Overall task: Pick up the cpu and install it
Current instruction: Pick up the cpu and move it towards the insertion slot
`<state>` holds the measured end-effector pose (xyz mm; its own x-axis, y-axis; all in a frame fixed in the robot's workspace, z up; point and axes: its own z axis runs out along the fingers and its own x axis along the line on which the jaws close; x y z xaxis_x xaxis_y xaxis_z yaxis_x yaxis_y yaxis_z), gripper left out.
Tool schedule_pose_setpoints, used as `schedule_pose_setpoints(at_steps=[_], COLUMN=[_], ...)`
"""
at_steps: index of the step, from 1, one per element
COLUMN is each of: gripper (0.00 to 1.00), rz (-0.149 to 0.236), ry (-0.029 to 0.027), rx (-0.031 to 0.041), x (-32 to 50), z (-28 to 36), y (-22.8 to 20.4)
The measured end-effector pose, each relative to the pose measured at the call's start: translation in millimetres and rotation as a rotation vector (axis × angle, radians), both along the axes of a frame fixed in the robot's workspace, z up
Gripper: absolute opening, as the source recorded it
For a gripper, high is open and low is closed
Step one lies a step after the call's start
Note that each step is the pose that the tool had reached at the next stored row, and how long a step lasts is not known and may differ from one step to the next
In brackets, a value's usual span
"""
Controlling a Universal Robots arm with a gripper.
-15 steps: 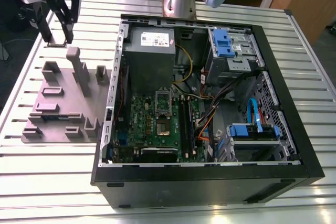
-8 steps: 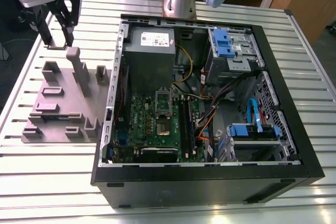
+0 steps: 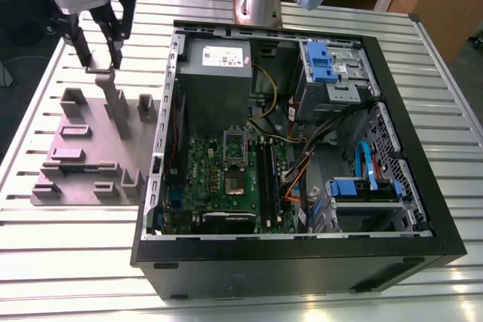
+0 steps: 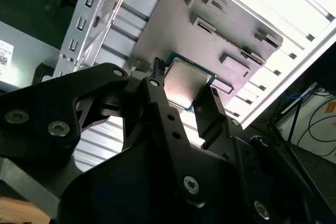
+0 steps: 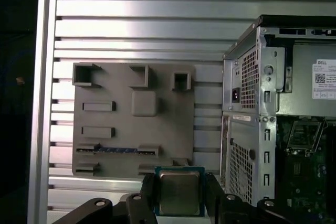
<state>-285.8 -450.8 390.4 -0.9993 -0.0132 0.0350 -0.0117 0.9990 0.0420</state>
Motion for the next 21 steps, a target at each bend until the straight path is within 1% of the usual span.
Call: schedule_pose_setpoints(at_steps=[3,12,14,21], gripper=[0.47,0.47,0.47,0.47], rz=[0.0,0.0,0.0,0.0], ry=[0.0001,0.0,0.0,0.0], rx=[0.0,0.0,-0.0001,-0.0001], x=[11.1,40.1,42.4,42.6], z=[-0.7,-3.0,-3.2,-3.1], y=[0.0,0.0,0.0,0.0])
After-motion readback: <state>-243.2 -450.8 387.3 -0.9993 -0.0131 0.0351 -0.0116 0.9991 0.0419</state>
